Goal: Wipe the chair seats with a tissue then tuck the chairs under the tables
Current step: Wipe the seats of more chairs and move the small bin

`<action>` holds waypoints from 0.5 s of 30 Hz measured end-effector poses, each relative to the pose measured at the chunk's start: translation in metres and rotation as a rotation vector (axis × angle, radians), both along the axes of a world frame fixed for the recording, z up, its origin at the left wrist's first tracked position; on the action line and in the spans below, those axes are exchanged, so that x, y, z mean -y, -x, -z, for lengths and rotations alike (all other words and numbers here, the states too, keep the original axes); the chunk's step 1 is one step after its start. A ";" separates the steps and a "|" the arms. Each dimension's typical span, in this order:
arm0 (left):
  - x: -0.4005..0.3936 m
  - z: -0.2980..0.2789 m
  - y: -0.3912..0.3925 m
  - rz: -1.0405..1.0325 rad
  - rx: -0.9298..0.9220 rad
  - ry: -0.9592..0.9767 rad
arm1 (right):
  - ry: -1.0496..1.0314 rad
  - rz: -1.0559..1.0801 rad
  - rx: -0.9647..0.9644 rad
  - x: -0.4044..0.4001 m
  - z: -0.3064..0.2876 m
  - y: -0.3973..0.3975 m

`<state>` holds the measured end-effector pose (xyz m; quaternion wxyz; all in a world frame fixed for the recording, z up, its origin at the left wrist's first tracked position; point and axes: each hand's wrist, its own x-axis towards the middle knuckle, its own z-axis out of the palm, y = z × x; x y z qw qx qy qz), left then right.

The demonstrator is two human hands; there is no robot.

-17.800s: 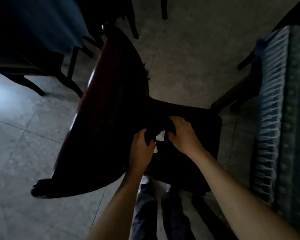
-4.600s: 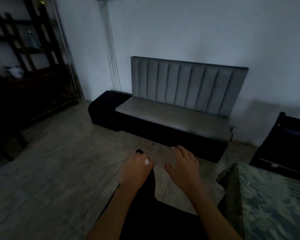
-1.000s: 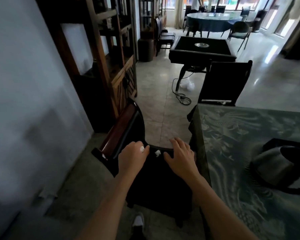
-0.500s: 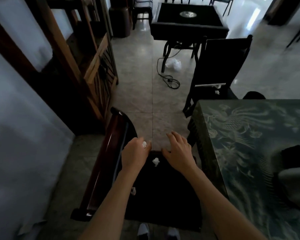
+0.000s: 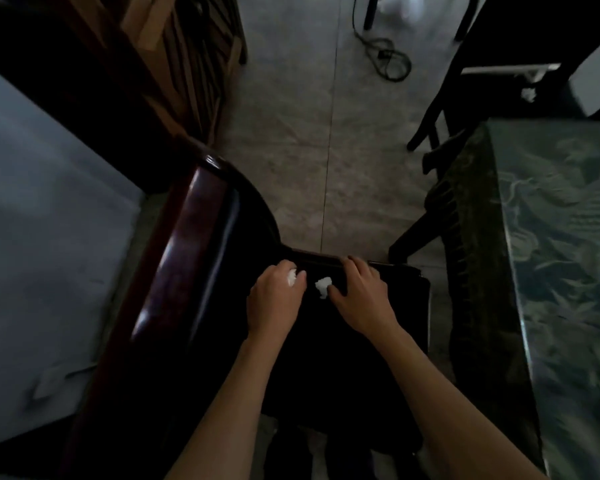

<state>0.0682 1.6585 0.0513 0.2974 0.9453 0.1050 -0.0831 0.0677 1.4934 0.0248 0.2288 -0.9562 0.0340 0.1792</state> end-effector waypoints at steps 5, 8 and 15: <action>0.007 0.097 -0.008 -0.092 -0.040 -0.008 | -0.011 -0.033 -0.068 0.004 0.090 -0.011; 0.007 0.144 -0.002 -0.142 -0.047 0.060 | 0.028 -0.097 -0.087 0.004 0.133 -0.010; 0.005 0.230 0.013 -0.250 -0.092 0.162 | 0.058 -0.190 -0.073 -0.003 0.204 -0.020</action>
